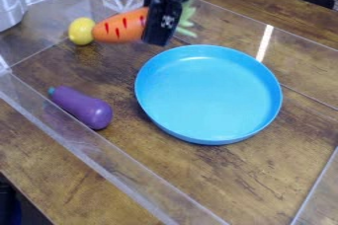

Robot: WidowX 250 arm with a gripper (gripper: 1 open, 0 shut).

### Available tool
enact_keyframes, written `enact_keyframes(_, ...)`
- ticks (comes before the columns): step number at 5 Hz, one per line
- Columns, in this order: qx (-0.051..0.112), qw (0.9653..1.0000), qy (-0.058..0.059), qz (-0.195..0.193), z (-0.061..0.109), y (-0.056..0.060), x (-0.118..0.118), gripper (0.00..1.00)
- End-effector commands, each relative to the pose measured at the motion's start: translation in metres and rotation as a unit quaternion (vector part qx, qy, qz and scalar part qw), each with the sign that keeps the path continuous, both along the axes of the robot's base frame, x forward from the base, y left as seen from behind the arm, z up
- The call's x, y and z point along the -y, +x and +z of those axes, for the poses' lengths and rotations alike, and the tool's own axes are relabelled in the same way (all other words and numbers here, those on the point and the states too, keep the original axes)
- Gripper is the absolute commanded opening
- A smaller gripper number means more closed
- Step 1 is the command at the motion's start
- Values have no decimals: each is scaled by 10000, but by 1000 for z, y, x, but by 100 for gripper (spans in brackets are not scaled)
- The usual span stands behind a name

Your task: Put the carrot in the blue tray

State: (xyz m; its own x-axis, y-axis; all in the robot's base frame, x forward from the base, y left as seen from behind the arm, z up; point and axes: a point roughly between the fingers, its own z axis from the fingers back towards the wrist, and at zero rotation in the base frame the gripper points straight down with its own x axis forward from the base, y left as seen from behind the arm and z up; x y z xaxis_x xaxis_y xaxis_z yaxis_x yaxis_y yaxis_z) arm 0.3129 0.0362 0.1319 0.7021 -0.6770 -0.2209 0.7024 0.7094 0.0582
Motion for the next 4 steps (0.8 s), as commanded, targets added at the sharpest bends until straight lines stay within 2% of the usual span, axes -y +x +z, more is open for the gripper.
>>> enact_keyframes(1, 393, 9989, -8, -237, 24, -8, 20, 0)
enact_keyframes(2, 368, 9984, -46, -420, 19, -13, 37, 0)
enact_keyframes(3, 389, 9980, -40, -489, 13, -10, 39, 0)
enact_keyframes(4, 360, 9980, -68, -511, 2, -7, 40, 100)
